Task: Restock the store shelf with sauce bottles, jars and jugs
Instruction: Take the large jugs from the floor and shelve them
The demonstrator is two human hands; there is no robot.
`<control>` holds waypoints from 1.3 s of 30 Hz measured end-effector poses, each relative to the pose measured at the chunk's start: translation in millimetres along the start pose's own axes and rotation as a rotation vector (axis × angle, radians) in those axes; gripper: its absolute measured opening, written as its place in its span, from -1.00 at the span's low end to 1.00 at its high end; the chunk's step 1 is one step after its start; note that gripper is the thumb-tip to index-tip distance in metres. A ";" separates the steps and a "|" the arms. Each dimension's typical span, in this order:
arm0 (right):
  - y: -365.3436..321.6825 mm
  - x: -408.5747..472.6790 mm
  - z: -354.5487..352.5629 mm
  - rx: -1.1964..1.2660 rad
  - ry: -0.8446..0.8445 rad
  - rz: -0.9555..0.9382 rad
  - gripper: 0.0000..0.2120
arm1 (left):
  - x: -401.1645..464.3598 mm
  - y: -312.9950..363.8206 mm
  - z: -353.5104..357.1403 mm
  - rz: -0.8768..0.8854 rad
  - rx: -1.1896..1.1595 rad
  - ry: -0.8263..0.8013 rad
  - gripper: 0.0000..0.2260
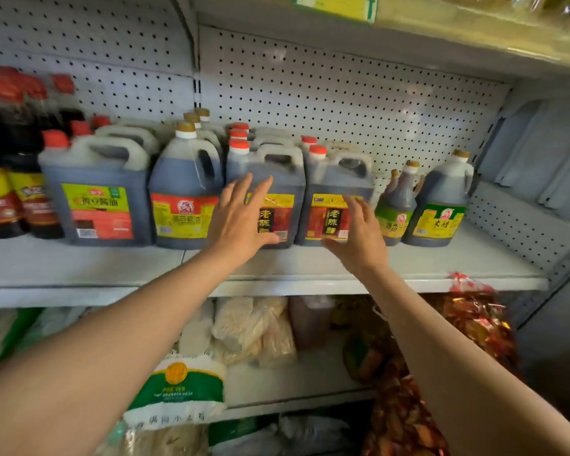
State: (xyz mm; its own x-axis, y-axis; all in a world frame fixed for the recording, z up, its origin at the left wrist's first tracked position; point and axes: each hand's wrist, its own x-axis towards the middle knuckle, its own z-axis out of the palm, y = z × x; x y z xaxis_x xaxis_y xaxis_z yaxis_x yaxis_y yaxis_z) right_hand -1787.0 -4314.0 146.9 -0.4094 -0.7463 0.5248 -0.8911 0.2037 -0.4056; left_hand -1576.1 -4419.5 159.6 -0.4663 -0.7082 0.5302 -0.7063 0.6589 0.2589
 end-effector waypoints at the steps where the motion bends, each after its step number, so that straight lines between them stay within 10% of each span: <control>1: -11.6 -11.1 5.1 -0.018 -0.023 -0.010 -0.08 | -14.4 -11.4 -6.2 -0.020 -0.035 -0.016 -0.04; 18: -155.3 -221.7 136.9 -0.098 -0.532 0.010 -0.19 | -267.5 -202.7 -23.8 -0.316 -0.148 -0.320 -0.31; 39: -18.9 -543.9 404.0 0.040 -1.193 0.351 -0.42 | -609.5 -302.7 224.6 -0.843 -0.276 -0.818 -0.23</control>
State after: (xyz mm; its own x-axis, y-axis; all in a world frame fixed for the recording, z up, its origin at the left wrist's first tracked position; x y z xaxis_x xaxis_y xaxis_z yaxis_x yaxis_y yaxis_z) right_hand -1468.4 -4167.9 -433.3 -0.1725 -0.7692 -0.6153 -0.7542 0.5049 -0.4197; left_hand -1197.7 -4244.3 -423.3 -0.1835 -0.8270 -0.5314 -0.8601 -0.1267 0.4941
